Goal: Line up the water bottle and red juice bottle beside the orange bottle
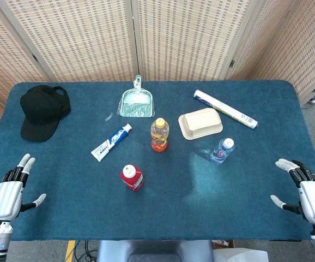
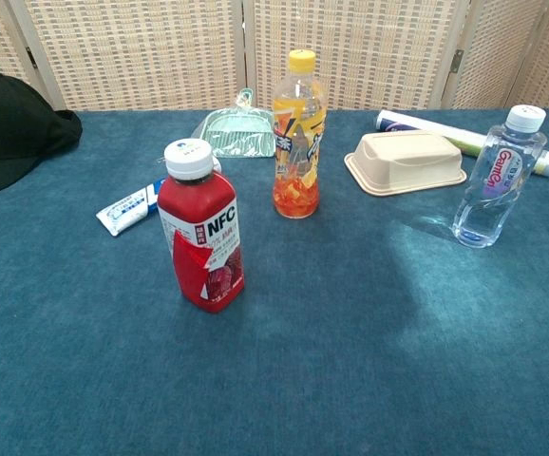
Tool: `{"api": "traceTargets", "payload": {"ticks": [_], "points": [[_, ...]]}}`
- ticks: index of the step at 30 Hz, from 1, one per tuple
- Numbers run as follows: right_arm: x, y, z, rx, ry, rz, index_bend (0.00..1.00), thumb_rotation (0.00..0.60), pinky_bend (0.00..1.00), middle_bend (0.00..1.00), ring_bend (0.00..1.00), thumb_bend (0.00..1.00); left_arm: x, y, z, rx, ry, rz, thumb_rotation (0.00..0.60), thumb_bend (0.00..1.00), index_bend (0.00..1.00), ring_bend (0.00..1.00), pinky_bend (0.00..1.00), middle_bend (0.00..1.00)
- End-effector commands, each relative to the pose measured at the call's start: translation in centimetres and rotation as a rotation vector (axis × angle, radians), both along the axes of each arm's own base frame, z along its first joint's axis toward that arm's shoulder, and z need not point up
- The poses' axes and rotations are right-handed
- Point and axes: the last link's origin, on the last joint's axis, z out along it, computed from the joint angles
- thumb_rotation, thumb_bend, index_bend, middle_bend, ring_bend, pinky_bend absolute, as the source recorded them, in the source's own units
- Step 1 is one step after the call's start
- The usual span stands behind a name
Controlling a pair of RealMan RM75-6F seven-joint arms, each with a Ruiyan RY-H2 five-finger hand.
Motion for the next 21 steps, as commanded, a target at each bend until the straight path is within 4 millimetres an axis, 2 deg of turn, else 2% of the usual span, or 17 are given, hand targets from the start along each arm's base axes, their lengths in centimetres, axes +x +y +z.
{"api": "traceTargets", "payload": {"ticks": [1, 13, 21], "points": [[0.0, 0.0, 0.0, 0.001, -0.002, -0.001, 0.23, 0.600, 0.21, 0.21, 0.10, 0.15, 0.0, 0.0, 0.0, -0.005, -0.004, 0.003, 0.600, 0.15, 0.09, 0.15, 0.17, 0.04], [0.4, -0.7, 0.5, -0.002, 0.007, 0.008, 0.23, 0.600, 0.21, 0.21, 0.10, 0.15, -0.2, -0.1, 0.0, -0.001, -0.011, 0.008, 0.600, 0.15, 0.09, 0.15, 0.17, 0.04], [0.3, -2.5, 0.5, 0.041, -0.016, -0.040, 0.23, 0.600, 0.21, 0.21, 0.10, 0.15, -0.2, -0.5, 0.1, 0.002, -0.012, 0.010, 0.600, 0.15, 0.09, 0.15, 0.17, 0.04]]}}
